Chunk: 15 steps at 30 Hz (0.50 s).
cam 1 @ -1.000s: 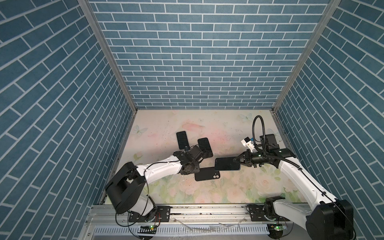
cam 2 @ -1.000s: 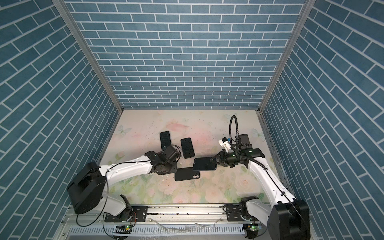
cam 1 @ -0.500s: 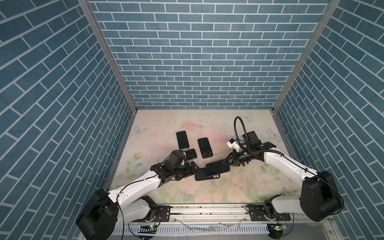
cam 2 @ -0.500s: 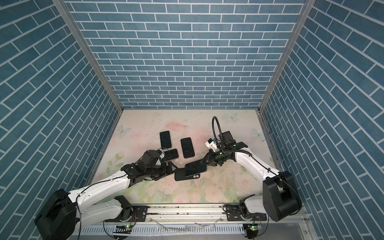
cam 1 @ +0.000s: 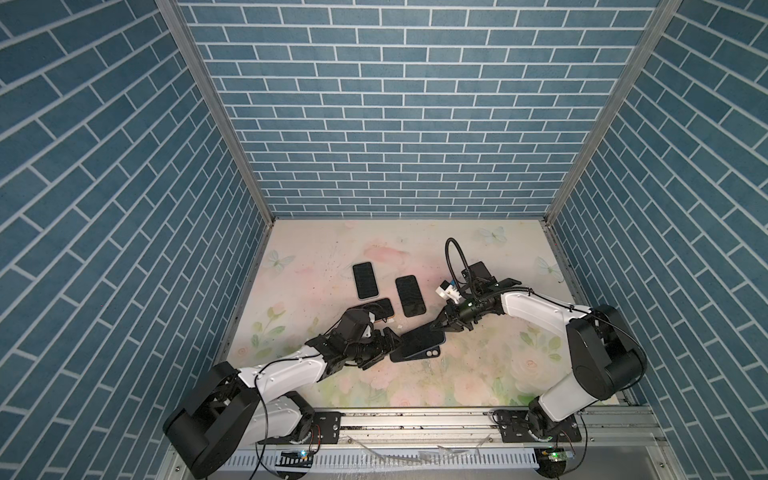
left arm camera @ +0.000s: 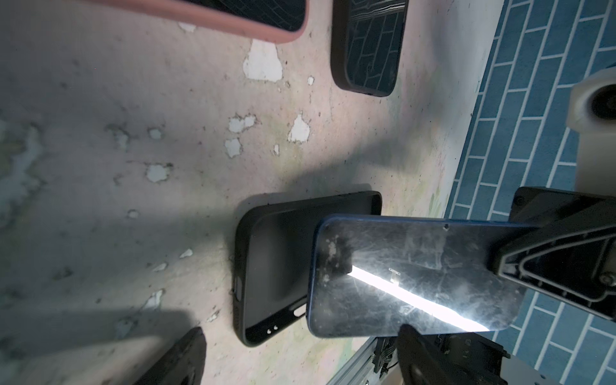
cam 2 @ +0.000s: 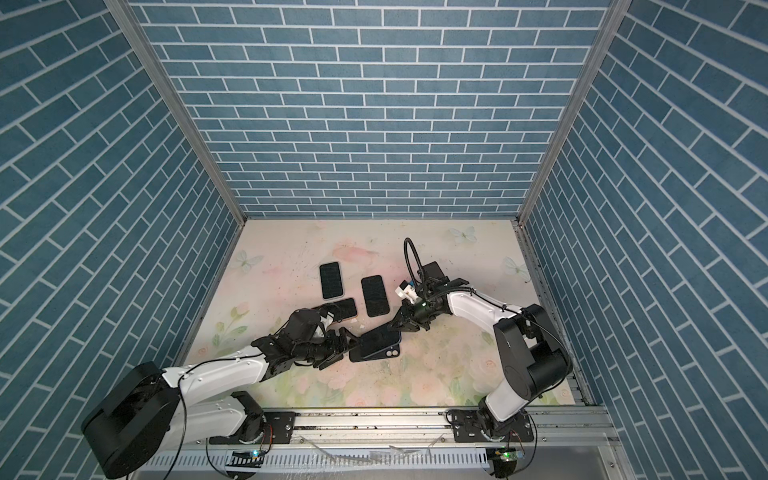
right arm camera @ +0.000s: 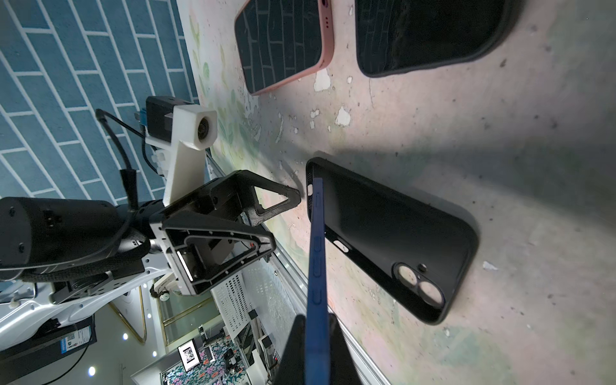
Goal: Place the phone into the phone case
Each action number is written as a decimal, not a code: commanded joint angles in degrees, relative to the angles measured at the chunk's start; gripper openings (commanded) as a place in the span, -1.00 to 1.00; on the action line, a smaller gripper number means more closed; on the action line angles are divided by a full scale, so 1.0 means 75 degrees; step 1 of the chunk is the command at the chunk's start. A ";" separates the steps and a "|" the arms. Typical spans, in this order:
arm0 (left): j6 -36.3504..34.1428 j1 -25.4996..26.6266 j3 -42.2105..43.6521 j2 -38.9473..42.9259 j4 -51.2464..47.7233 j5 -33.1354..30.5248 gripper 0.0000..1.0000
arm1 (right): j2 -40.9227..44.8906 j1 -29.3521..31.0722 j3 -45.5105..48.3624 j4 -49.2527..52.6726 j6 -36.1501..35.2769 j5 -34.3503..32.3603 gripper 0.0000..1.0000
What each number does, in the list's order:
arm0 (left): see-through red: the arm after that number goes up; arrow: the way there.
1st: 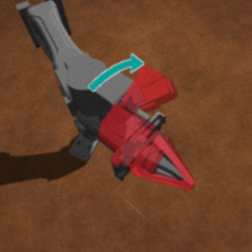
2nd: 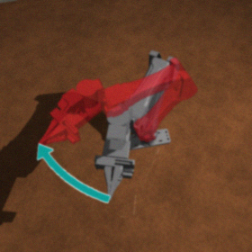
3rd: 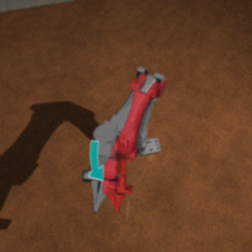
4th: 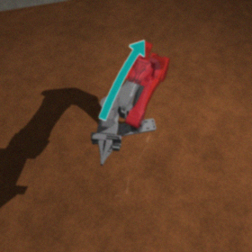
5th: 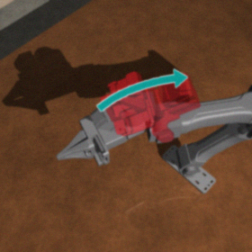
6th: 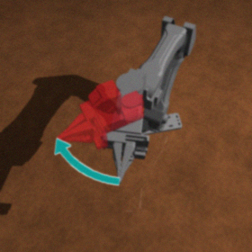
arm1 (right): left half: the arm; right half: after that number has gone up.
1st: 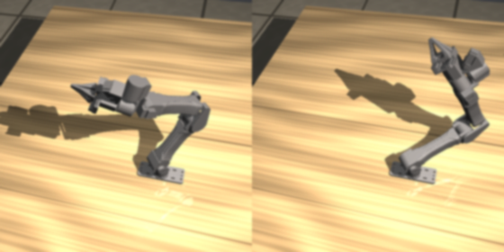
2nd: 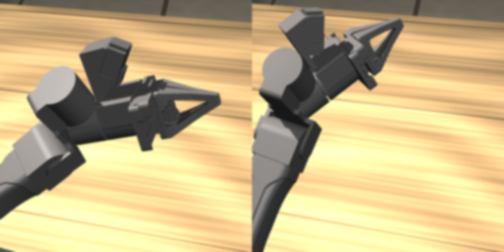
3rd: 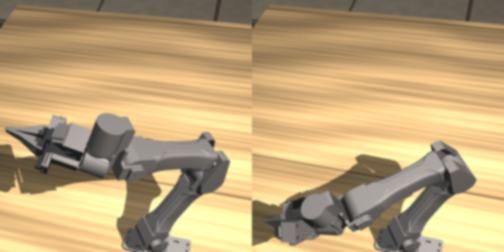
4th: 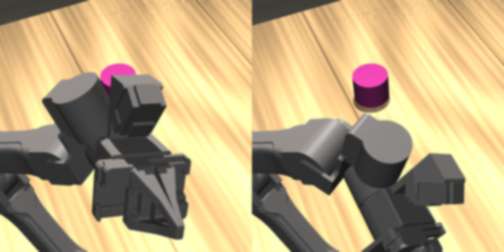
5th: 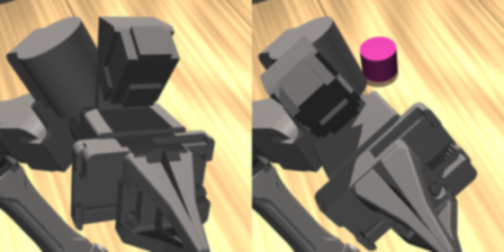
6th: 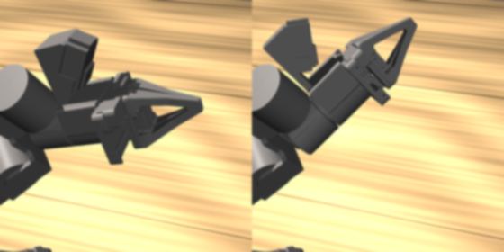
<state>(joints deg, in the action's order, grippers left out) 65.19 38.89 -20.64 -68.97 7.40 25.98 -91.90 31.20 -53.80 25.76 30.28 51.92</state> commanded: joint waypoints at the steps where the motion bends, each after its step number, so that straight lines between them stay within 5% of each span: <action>1: 0.0226 -0.0030 0.0127 -0.0102 0.0422 0.0036 0.82 | -0.0092 0.0090 0.0068 -0.0556 0.0198 0.0156 -1.00; 15: 0.0355 0.0111 -0.0046 -0.0648 0.0610 0.0029 0.82 | -0.0422 0.0436 0.0812 -0.1480 0.0445 -0.0763 -1.00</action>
<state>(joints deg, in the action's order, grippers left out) 67.59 39.29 -20.69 -72.69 12.56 26.46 -94.00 33.19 -49.58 16.36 32.51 51.16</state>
